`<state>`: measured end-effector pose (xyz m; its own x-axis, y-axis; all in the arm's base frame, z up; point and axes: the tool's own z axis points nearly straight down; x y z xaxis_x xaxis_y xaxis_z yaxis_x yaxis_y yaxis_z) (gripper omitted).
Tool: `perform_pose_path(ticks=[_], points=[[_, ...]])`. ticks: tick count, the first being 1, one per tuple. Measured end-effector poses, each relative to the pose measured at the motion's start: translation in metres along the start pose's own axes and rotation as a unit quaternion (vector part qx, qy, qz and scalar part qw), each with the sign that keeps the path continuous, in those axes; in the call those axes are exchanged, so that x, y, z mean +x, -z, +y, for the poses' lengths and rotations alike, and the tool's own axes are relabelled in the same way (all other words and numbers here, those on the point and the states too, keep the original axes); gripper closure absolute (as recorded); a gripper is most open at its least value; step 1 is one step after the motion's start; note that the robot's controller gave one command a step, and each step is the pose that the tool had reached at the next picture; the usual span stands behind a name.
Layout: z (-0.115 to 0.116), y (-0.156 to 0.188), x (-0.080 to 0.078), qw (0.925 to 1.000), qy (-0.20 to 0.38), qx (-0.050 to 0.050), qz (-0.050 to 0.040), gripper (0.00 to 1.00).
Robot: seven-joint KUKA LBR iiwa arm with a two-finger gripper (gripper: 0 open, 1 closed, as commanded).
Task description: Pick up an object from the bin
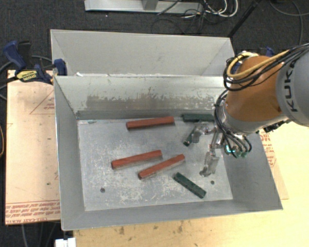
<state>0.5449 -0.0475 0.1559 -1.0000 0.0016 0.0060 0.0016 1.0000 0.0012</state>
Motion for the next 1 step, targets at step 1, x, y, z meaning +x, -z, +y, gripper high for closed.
perform_pose_path(ticks=[1], points=[[0.0187,-0.0883,-0.0056,1.0000,-0.005,0.000,-0.0009,0.00]])
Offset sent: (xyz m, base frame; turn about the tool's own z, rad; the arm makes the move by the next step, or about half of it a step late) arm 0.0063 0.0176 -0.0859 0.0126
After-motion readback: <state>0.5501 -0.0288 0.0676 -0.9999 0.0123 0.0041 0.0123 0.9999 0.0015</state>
